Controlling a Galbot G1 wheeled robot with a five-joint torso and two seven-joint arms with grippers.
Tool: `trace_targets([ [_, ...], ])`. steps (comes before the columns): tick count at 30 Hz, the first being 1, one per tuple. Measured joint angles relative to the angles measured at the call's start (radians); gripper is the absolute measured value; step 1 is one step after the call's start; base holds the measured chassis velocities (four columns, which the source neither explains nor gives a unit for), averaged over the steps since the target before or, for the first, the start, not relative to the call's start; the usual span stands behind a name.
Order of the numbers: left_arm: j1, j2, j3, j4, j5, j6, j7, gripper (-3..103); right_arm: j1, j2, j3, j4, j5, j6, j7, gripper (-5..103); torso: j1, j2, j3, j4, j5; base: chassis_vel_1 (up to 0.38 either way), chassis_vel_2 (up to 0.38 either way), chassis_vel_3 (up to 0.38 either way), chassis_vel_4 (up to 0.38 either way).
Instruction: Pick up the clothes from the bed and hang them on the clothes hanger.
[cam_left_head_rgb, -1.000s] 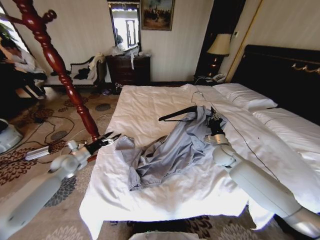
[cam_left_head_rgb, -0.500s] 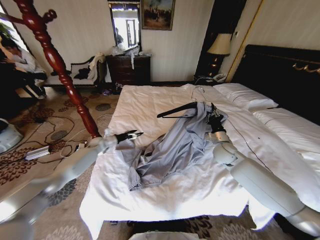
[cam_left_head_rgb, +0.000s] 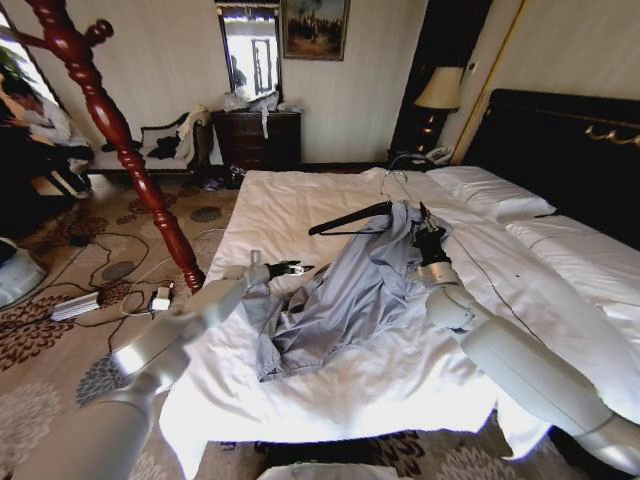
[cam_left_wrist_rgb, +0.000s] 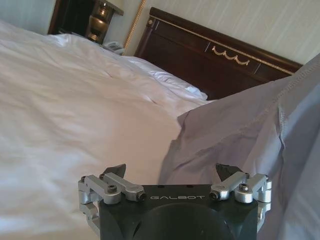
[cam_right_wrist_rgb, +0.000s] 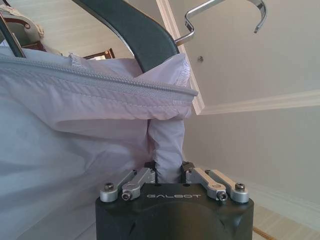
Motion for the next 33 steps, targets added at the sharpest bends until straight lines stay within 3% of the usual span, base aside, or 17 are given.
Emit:
trace_targets([
  [5, -0.007, -0.057, -0.033, 0.049, 0.036, 0.018, 0.008, 100, -0.002, -0.002, 0.001, 0.020, 0.002, 0.006, 0.002, 20, 0.000, 0.000, 0.000, 0.0005, -0.0002, 0.000, 0.000, 0.000, 0.000],
  [18, -0.011, -0.090, -0.074, 0.106, 0.064, 0.039, 0.016, 100, -0.002, -0.029, 0.002, 0.098, 0.010, 0.026, 0.002, 20, 0.000, 0.000, 0.000, 0.0005, -0.0004, 0.000, 0.000, 0.000, 0.000],
  [22, -0.002, -0.105, -0.102, 0.105, 0.049, 0.013, -0.024, 101, -0.004, -0.030, 0.001, 0.099, 0.009, 0.030, 0.002, 20, 0.000, 0.000, 0.000, 0.0002, -0.0004, 0.000, 0.000, 0.000, 0.000],
  [26, -0.001, -0.103, -0.115, 0.091, 0.034, -0.001, -0.044, 80, -0.006, -0.030, 0.002, 0.100, 0.008, 0.031, 0.002, 20, 0.000, 0.000, 0.000, 0.0004, -0.0004, 0.000, 0.000, 0.000, 0.000],
  [31, 0.003, -0.091, -0.114, 0.073, 0.017, -0.007, -0.057, 69, -0.015, -0.030, 0.002, 0.101, 0.009, 0.031, 0.002, 20, 0.000, 0.000, 0.000, 0.0004, -0.0004, 0.000, 0.000, 0.000, 0.000],
  [33, 0.008, -0.083, -0.102, 0.063, 0.008, -0.008, -0.057, 58, -0.020, -0.030, 0.002, 0.103, 0.010, 0.031, 0.002, 20, 0.000, 0.000, 0.000, 0.0004, -0.0003, 0.000, 0.000, 0.000, 0.000],
])
